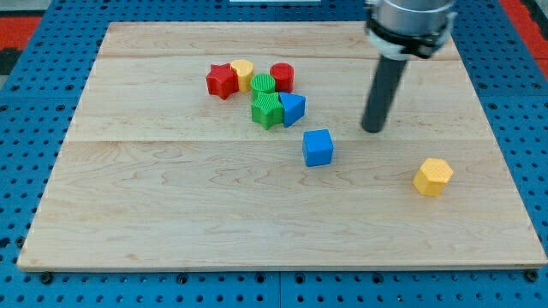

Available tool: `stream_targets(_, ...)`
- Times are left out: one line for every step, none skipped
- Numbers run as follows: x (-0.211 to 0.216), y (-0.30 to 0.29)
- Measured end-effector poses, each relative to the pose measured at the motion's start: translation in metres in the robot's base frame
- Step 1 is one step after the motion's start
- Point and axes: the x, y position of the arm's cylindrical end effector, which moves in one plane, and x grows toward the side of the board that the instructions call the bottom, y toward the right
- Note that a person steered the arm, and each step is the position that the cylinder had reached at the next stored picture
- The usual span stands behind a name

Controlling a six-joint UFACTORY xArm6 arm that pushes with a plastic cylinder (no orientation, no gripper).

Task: Move the blue triangle near left to the blue cube

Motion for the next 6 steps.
stream_targets(0.016, -0.040)
stream_targets(0.011, -0.079)
stream_targets(0.030, -0.117)
stream_targets(0.042, -0.050)
stream_targets(0.038, -0.020)
stream_targets(0.049, -0.033)
